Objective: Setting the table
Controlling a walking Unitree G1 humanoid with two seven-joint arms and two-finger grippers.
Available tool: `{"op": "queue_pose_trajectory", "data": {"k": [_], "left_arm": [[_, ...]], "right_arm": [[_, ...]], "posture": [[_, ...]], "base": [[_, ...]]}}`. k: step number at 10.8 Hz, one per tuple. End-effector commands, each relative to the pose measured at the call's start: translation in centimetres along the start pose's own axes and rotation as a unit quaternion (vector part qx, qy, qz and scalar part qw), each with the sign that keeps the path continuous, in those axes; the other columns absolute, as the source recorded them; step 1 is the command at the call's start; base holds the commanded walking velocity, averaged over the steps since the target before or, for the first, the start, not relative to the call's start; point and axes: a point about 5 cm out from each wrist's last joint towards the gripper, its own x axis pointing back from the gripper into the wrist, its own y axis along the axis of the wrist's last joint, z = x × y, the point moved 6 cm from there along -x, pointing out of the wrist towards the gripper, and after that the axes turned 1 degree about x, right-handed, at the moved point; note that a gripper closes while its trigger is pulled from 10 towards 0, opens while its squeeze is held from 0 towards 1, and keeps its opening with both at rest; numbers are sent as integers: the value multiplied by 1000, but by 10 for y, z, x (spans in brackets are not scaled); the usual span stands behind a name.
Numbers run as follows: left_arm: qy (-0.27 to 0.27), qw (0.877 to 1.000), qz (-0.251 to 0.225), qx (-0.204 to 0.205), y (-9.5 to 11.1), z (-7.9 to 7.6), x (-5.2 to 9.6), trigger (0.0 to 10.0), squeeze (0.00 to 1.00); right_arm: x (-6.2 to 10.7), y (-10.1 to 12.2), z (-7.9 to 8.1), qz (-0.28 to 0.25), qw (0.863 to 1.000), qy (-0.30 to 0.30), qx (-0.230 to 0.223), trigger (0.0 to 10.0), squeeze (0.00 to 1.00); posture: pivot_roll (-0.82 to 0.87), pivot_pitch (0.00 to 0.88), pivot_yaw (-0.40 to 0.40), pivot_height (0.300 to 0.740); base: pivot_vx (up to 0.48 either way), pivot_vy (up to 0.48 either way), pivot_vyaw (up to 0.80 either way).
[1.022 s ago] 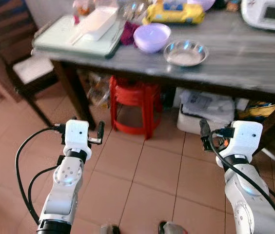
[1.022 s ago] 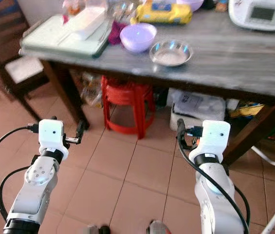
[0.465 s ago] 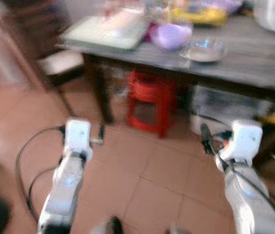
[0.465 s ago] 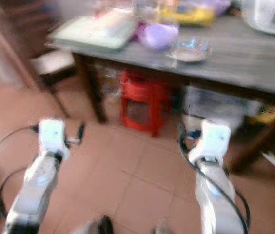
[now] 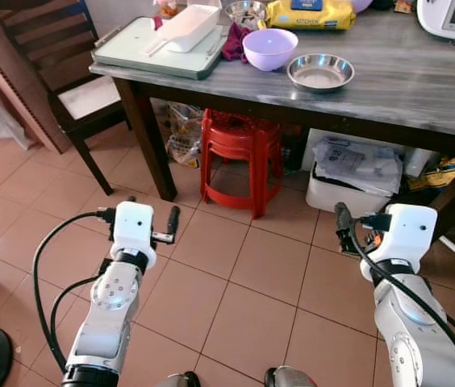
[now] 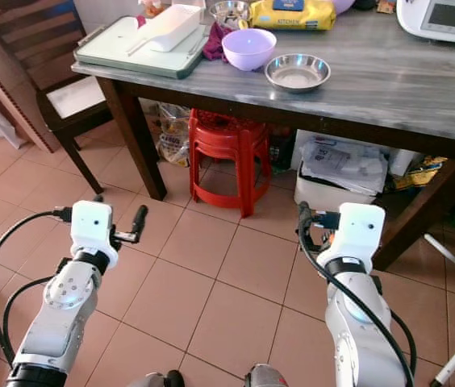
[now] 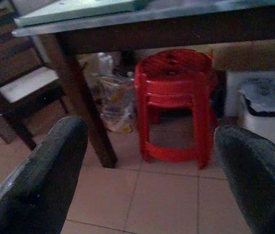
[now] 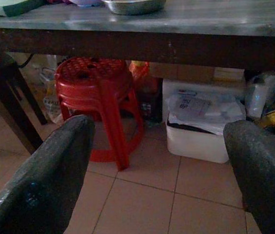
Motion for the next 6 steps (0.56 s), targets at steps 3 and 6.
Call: {"op": "queue_pose_trajectory", "data": {"k": [3,6], "left_arm": [[-27,1000,-11,7,5,-6,1,10000,0],[-37,999,-7,15,3,-8,2,10000,0]], "right_arm": [[-1,0,0,2,1000,-2,1,10000,0],[-1,0,2,2,1000,0,4,10000,0]], "posture": [[-206,156,69,740],[-205,157,69,740]], "base": [[0,0,-479],[0,0,-748]]}}
